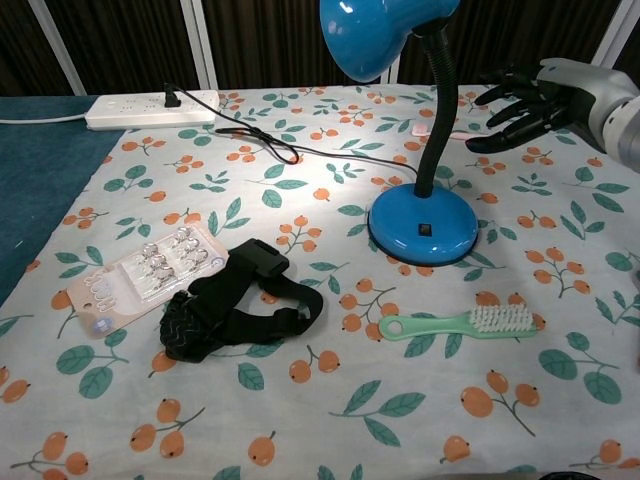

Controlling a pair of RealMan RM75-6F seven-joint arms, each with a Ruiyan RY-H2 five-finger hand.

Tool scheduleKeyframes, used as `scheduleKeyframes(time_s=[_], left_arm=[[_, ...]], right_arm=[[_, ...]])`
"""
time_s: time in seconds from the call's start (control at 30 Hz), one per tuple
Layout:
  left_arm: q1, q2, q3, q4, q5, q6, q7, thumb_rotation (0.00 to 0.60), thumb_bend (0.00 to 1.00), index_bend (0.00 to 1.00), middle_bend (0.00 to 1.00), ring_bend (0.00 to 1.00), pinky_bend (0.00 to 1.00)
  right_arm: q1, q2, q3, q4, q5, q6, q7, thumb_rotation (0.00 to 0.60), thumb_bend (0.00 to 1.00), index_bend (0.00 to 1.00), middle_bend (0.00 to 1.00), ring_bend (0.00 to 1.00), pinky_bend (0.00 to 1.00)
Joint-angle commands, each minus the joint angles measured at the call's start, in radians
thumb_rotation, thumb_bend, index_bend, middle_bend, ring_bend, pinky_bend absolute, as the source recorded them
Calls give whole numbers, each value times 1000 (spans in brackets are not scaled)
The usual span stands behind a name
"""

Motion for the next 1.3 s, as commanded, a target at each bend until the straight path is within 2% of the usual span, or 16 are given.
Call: scheduleKeyframes(time_s=[0.03,0.13,0.23,0.4,0.47,0.57,0.67,0.87,1.3], left_arm=[[0,0,0,0,0,0,0,600,386,0,21,0,34],[0,0,0,0,0,-1,0,600,386,0,21,0,34],[-1,0,1,0,1,-2,1,600,387,0,21,0,34],[-1,-1,2,-1,2,-3,4,600,386,0,21,0,34],[-1,-2,2,-1,3,-2,6,600,386,0,21,0,34],[-1,-3,2,-2,2,-3,8,600,386,0,21,0,34],[-1,-3,3,-3,2,-3,10,600,386,0,21,0,34],[-1,-3,3,-4,-1,-6,12,600,386,0,21,0,34],[-3,0,1,-2,-4,-9,9,600,387,0,21,0,34]], right_arm=[[-10,23,-36,-21,-14,-2,-34,600,143,0,192,271,155],[-27,50,-100,-44,-56,27,-113,600,163,0,296,337,207],[-52,51,-173,-53,-104,129,-255,600,215,0,380,422,327],[-102,30,-250,-101,-154,262,-386,600,404,31,538,589,504],[-128,17,-276,-130,-173,311,-414,600,496,57,663,709,587],[-149,1,-306,-151,-200,350,-450,600,562,92,799,833,670],[-158,-9,-332,-163,-218,359,-480,600,594,100,842,871,702],[-157,-53,-379,-165,-250,341,-551,600,612,100,846,875,705],[-130,-147,-358,-72,-230,277,-609,600,614,101,845,875,705]])
